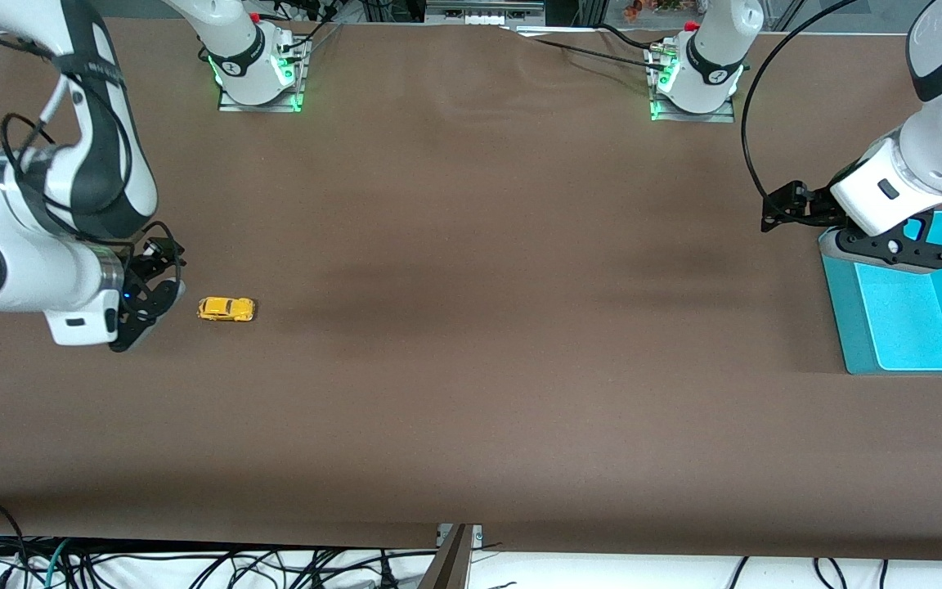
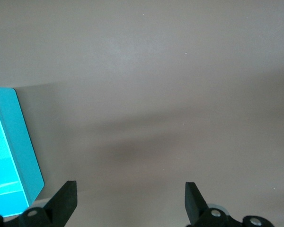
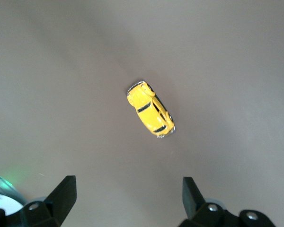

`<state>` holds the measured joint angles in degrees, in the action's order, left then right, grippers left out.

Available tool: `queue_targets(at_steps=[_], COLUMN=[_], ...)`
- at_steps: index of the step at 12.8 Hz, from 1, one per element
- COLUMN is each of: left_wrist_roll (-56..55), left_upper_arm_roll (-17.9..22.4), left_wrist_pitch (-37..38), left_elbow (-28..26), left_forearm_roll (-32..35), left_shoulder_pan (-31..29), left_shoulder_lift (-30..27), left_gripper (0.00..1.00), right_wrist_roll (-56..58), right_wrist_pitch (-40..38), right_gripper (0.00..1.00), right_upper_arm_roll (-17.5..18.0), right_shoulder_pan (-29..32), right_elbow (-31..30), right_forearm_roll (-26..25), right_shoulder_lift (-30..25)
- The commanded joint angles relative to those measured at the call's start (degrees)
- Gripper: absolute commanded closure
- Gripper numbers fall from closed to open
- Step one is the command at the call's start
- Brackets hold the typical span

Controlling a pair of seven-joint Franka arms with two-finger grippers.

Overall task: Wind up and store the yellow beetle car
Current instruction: 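Lower the right gripper onto the yellow car and grasp it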

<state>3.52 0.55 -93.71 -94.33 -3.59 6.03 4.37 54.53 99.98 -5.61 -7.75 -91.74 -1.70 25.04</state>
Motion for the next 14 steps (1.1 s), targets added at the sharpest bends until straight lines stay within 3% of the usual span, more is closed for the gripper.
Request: queue_targets(at_steps=[1,8,14], left_wrist_roll=[-0.62,-0.62,-0.62], left_upper_arm_roll=[-0.29,-0.29,-0.37], left_wrist_pitch=[1.07,1.07,1.07], left_elbow=[1.78,1.78,1.78], left_forearm_roll=[-0.11,-0.02,-0.02], left_shoulder_pan=[-0.23,-0.14,-0.14], left_shoulder_lift=[0.81,0.81,0.81], left_gripper=[0.00,0.00,0.00], right_wrist_roll=[11.35,25.79,28.60], right_wrist_pitch=[10.02,37.45,43.72], right_gripper=[0.01,0.01,0.07], right_upper_arm_roll=[0.16,0.16,0.25], right_shoulder_pan=[0.54,0.46,-0.16], right_elbow=[-8.51,-25.40,-28.40], right_forearm_roll=[-0.68,-0.77,-0.77], right_shoulder_lift=[-1.22,-1.13,-0.34])
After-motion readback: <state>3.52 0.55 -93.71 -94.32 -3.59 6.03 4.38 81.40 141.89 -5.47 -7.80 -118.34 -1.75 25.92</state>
